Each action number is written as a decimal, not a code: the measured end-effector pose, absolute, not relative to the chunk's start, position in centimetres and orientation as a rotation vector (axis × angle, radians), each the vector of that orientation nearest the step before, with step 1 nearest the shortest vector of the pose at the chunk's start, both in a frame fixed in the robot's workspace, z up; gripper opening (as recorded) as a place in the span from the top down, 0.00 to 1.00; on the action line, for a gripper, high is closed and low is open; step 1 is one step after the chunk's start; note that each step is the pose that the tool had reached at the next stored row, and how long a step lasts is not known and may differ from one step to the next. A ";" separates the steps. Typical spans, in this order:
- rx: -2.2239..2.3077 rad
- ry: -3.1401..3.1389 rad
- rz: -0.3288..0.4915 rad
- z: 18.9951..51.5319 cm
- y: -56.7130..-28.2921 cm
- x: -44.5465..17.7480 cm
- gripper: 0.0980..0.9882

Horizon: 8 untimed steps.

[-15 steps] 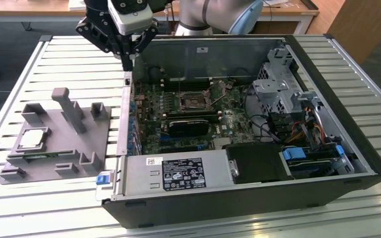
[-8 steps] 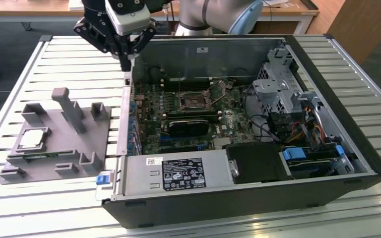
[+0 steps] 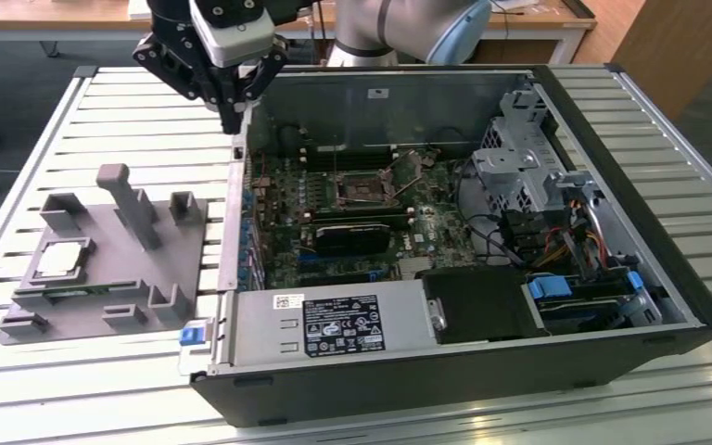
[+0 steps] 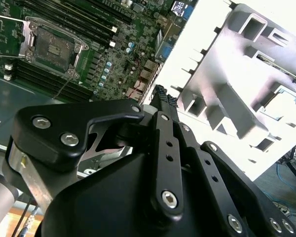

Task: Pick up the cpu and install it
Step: 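Reach for the cpu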

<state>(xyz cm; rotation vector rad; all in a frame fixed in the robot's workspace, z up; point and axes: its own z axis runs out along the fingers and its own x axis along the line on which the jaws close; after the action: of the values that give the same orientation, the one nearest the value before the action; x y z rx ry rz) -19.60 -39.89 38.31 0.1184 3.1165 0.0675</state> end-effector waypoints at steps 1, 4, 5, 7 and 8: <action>0.118 3.116 0.067 38.3 -39.9 -19.7 0.99; 0.118 3.116 0.068 38.3 -39.9 -19.8 0.99; 0.118 3.117 0.067 38.3 -39.9 -19.9 0.99; 0.118 3.116 0.067 38.3 -39.9 -20.0 0.99; 0.118 3.116 0.068 38.3 -39.9 -20.0 0.99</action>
<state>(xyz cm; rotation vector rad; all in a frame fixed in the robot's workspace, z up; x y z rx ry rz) -20.03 -39.89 38.27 0.1182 3.1164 0.0675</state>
